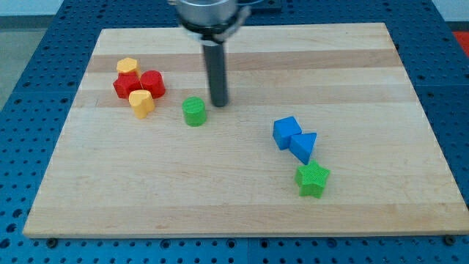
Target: Move the blue cube towards the top right of the board
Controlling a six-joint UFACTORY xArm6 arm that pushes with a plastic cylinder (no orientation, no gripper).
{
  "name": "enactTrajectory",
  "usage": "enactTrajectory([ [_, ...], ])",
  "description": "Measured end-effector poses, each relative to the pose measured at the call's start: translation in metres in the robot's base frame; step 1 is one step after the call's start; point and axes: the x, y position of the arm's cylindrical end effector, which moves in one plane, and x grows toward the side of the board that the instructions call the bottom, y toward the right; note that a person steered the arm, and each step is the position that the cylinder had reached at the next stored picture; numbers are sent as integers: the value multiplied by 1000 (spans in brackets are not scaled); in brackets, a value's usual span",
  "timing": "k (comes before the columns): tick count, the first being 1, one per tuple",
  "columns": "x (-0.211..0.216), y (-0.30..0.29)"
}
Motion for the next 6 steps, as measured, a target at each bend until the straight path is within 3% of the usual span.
enactTrajectory([
  [1, 44, -31],
  [2, 40, -91],
  [6, 56, -48],
])
